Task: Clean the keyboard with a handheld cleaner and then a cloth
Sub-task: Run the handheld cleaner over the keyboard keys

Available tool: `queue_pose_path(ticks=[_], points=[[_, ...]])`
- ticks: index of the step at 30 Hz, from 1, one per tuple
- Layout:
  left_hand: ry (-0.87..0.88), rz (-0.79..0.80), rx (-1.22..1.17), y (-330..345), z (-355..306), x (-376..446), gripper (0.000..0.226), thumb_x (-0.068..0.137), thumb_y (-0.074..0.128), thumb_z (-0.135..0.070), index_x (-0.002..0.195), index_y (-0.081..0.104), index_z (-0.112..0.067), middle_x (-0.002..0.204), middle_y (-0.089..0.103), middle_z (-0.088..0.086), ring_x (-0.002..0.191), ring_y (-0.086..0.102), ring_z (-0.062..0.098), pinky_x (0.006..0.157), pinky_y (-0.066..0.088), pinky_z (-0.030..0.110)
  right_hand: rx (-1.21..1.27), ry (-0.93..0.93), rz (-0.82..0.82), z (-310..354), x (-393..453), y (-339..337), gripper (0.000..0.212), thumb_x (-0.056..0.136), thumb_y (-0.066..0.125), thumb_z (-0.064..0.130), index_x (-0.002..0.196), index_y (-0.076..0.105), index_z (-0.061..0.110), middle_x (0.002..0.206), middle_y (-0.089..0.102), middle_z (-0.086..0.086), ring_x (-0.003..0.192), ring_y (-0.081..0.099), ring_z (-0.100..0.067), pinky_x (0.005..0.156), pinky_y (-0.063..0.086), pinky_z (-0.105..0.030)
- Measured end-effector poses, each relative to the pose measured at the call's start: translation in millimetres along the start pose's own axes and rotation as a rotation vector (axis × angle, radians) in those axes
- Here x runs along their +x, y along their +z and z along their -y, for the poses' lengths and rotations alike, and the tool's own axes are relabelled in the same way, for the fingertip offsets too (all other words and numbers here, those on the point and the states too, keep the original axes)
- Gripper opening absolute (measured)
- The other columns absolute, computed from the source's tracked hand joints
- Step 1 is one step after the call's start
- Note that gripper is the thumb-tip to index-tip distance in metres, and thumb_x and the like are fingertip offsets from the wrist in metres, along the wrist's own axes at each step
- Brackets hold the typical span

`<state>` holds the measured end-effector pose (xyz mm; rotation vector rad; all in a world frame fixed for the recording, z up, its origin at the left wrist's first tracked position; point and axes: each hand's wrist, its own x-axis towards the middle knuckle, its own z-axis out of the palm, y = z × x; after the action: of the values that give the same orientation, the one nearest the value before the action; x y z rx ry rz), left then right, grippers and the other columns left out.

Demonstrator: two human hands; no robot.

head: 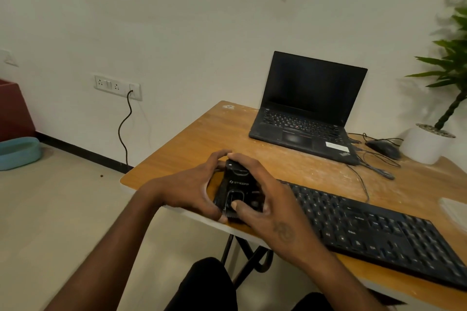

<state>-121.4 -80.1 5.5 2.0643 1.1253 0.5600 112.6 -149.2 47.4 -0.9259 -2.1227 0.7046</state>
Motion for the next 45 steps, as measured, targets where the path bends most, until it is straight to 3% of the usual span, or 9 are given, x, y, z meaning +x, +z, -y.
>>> queue_pose_path(ticks=[5,8,12,15,22,26,31,34,45], points=[[-0.013,0.028,0.0,-1.6,0.1,0.7,0.131,0.07,0.099,-0.036,0.158,0.003,-0.052,0.154,0.041,-0.015,0.14,0.047,0.005,0.116,0.047,0.034,-0.032,-0.002,-0.041,-10.7,15.9,-7.1,0.074,0.094,0.064,0.008,0.143,0.036,0.056,0.12,0.063,0.012,0.098,0.066,-0.007,0.076,0.062,-0.031],[-0.048,0.041,-0.007,-2.3,3.3,1.2,0.136,0.071,0.099,-0.033,0.158,-0.002,-0.055,0.151,0.039,-0.018,0.134,0.051,0.002,0.107,0.049,0.018,-0.086,0.081,-0.113,-35.2,44.8,-18.0,0.076,0.093,0.064,0.006,0.144,0.033,0.054,0.124,0.06,0.0,0.095,0.065,-0.007,0.068,0.06,-0.023],[-0.058,0.036,0.001,-1.7,4.6,2.0,0.136,0.071,0.099,-0.032,0.159,-0.002,-0.054,0.149,0.036,-0.024,0.132,0.048,-0.005,0.102,0.046,0.009,-0.129,0.124,-0.128,-46.5,60.0,-27.1,0.078,0.092,0.065,0.007,0.145,0.031,0.052,0.128,0.058,-0.003,0.104,0.063,-0.013,0.075,0.061,-0.027],[-0.052,0.031,0.0,-2.1,5.8,2.9,0.134,0.072,0.099,-0.031,0.159,-0.001,-0.053,0.148,0.035,-0.028,0.133,0.047,-0.006,0.104,0.047,0.012,-0.067,0.112,-0.097,-34.9,37.5,-22.6,0.075,0.094,0.064,0.009,0.143,0.032,0.056,0.123,0.06,0.003,0.097,0.066,-0.009,0.073,0.063,-0.031],[-0.041,0.012,0.024,-0.6,5.4,2.5,0.132,0.069,0.099,-0.039,0.156,0.002,-0.058,0.154,0.034,-0.021,0.141,0.043,0.004,0.116,0.046,0.028,0.072,0.037,-0.064,-6.5,-23.0,-12.5,0.074,0.092,0.067,0.007,0.139,0.04,0.057,0.12,0.055,0.034,0.112,0.057,0.007,0.079,0.056,-0.017],[-0.039,0.026,0.007,-1.2,2.9,1.7,0.131,0.069,0.1,-0.039,0.157,0.004,-0.056,0.158,0.034,-0.014,0.142,0.044,0.007,0.116,0.048,0.034,0.041,0.037,-0.079,-11.1,-5.7,-12.7,0.073,0.094,0.064,0.009,0.141,0.037,0.057,0.117,0.058,0.025,0.105,0.061,0.003,0.073,0.06,-0.021],[-0.053,0.046,-0.013,-1.4,3.0,3.0,0.131,0.071,0.099,-0.027,0.159,0.004,-0.049,0.155,0.033,-0.021,0.136,0.045,-0.003,0.106,0.047,0.014,-0.104,0.082,-0.143,-32.9,42.1,-16.4,0.074,0.093,0.063,0.007,0.145,0.033,0.051,0.116,0.061,0.002,0.09,0.066,-0.006,0.069,0.061,-0.024],[-0.055,0.042,-0.011,-0.9,3.7,2.8,0.132,0.071,0.099,-0.031,0.16,0.004,-0.049,0.155,0.033,-0.022,0.137,0.044,-0.006,0.107,0.046,0.012,-0.077,0.1,-0.162,-36.6,47.0,-19.5,0.073,0.092,0.064,0.007,0.145,0.035,0.049,0.114,0.062,0.002,0.087,0.066,-0.006,0.068,0.06,-0.024],[-0.027,0.029,-0.021,0.0,5.0,2.9,0.129,0.07,0.1,-0.034,0.158,0.007,-0.051,0.155,0.039,-0.017,0.14,0.047,0.006,0.115,0.049,0.035,0.018,0.034,-0.059,-1.2,-17.6,-9.1,0.074,0.093,0.066,0.01,0.14,0.037,0.059,0.116,0.062,0.023,0.101,0.064,-0.008,0.078,0.061,-0.033]])
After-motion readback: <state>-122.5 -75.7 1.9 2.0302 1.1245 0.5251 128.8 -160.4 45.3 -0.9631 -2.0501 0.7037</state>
